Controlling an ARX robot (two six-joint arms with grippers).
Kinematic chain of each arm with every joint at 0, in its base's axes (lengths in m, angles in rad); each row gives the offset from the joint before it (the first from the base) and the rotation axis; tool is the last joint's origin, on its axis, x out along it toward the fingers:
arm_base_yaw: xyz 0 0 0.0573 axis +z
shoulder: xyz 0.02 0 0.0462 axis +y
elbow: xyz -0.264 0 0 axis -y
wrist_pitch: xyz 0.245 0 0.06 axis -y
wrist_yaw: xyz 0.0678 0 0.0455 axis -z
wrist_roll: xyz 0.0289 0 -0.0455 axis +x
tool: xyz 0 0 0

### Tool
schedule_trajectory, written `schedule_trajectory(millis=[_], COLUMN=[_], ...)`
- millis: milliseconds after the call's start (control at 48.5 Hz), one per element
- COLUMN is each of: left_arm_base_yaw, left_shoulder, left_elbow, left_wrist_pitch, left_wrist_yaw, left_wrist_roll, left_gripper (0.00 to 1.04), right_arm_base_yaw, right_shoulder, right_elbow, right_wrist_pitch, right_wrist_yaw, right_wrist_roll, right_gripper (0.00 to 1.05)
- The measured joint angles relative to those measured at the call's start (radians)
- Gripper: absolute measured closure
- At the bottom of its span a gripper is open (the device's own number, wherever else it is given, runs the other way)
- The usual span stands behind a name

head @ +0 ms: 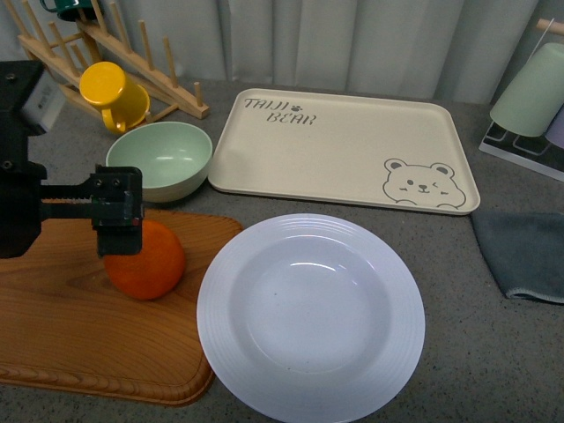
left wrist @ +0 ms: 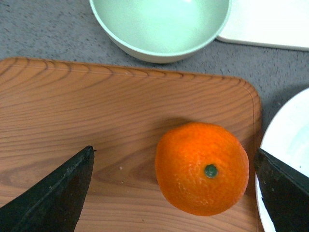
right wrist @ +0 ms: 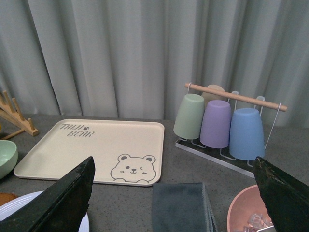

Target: Place orange and plate with both arms

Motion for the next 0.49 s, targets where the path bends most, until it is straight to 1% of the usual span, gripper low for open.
schedule_trajectory(millis=[124,289,495], left_arm_base_yaw=[-0.018,-0.023,-0.021], left_shoulder=[0.039,0.105,0.142], left_elbow=[0.028,0.064,0.092], left_wrist_pitch=[-0.046,-0.057,-0.064], left_wrist_yaw=[0.024,0.054,0.065], left_wrist_roll=[0.012,0.016,0.016], left_gripper=[0.06,0.06,0.06], right_arm_base_yaw=[0.0,0.0,0.0], right_shoulder=[0.0,0.0,0.0], right_elbow=[0.0,0.0,0.0], right_wrist_pitch=[0.0,0.0,0.0], right_wrist_yaw=[0.0,0.0,0.0], right_wrist_roll=[0.0,0.0,0.0], right_gripper=[0.09,0.09,0.09])
